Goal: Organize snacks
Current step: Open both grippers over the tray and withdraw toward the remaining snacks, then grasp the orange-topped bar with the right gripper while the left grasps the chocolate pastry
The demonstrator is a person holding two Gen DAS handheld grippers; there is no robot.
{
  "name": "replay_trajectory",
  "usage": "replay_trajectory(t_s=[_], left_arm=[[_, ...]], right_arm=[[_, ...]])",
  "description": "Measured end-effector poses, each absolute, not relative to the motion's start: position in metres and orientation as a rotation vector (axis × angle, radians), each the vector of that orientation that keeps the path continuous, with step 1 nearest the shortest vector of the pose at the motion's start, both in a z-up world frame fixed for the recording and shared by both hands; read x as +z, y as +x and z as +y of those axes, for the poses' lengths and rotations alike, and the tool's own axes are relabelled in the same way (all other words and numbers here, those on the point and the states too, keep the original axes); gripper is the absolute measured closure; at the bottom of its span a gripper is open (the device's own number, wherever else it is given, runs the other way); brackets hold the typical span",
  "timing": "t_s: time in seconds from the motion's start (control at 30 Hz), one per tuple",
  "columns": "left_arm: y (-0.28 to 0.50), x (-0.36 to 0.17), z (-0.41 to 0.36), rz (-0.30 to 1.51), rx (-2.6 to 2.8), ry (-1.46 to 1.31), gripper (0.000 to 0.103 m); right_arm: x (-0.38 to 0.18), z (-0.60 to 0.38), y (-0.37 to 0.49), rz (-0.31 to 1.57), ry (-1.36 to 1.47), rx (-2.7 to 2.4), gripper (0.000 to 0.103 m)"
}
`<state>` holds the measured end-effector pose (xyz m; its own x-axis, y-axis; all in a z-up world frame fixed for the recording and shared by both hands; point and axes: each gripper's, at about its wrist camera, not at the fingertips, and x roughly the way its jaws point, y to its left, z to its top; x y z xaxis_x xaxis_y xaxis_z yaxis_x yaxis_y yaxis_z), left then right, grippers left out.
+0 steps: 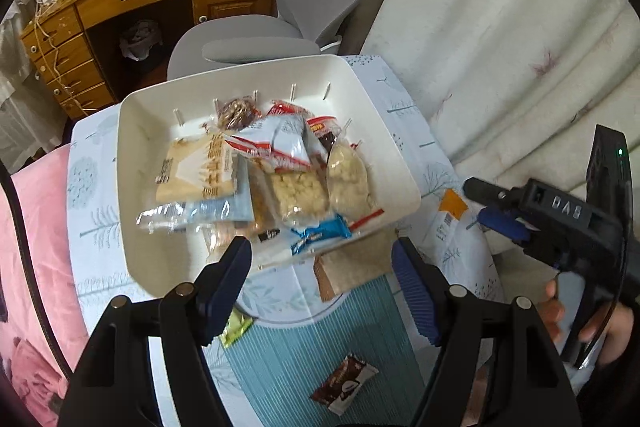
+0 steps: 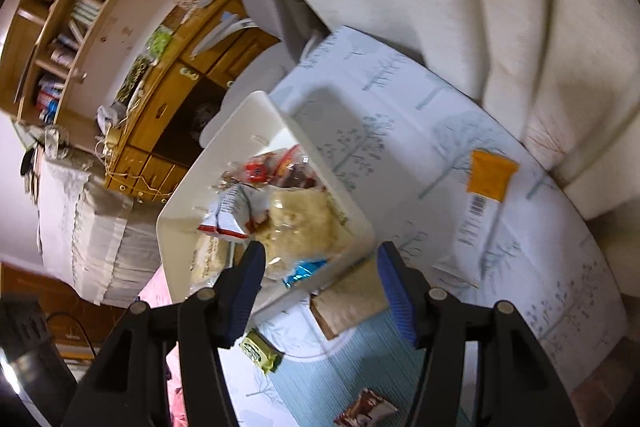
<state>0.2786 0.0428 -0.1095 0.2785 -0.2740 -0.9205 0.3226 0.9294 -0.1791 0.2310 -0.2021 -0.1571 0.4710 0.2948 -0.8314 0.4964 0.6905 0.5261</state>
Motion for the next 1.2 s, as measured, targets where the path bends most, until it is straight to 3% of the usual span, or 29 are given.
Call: replay_trajectory(t_s=[0.6, 1.2], left_arm=[[0.184, -0.161, 0.035, 1.317, -0.325, 0.094, 0.031], [0.138, -0.248, 0.010, 1.511, -0.290, 0.190, 0.031]], right_arm=[[-0.217, -0.268, 0.197, 1.317, 1.060, -0.256, 0.045], [-0.279, -0.289, 0.208, 1.446, 0.963, -0.316, 0.045]])
